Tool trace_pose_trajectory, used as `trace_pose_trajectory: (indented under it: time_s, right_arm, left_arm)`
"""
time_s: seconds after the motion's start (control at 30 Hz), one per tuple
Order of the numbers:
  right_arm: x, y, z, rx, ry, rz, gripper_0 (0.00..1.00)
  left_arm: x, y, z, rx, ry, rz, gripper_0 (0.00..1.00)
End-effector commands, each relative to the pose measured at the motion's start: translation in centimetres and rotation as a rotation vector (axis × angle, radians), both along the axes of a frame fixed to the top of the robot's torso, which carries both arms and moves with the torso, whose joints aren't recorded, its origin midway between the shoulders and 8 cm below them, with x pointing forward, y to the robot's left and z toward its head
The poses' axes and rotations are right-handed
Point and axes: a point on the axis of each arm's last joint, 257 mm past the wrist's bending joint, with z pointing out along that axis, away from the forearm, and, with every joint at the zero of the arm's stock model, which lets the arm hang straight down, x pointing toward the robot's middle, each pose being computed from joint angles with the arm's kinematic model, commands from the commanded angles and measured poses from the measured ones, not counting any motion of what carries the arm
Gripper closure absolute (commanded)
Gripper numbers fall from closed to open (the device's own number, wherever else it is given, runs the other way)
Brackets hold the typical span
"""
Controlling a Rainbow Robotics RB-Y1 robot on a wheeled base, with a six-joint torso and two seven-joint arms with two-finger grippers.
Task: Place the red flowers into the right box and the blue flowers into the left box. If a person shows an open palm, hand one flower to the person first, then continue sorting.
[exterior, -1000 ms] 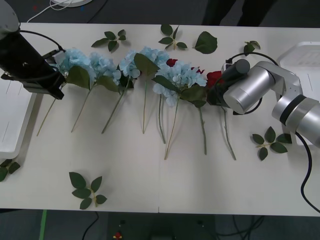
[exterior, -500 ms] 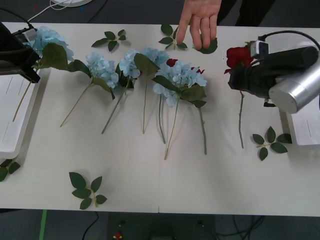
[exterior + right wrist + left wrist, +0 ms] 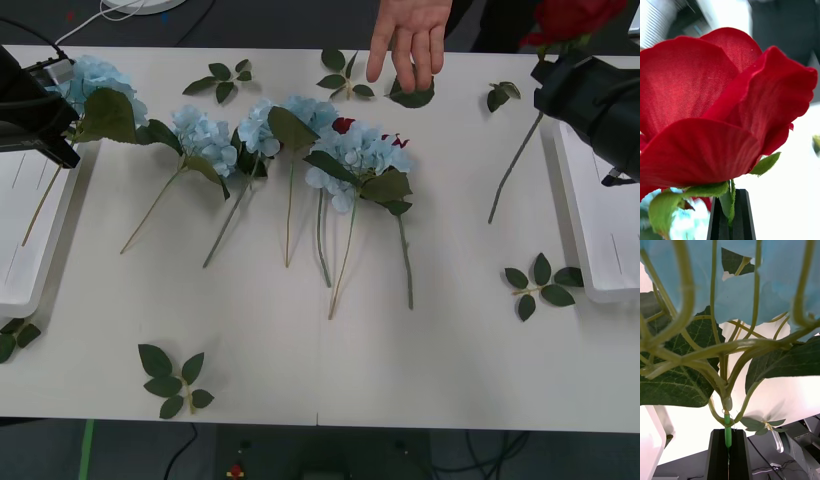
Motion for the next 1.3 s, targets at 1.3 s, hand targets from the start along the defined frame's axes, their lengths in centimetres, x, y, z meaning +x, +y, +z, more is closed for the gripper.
trace_pose_trajectory:
  time_s: [1.3]
  right_arm:
    - [3.8,10.4,16.9,-0.233,-0.485,0.058,1.00]
  left_arm:
    - [1.1,0.9,4.1,-0.012,-0.073,0.011,1.00]
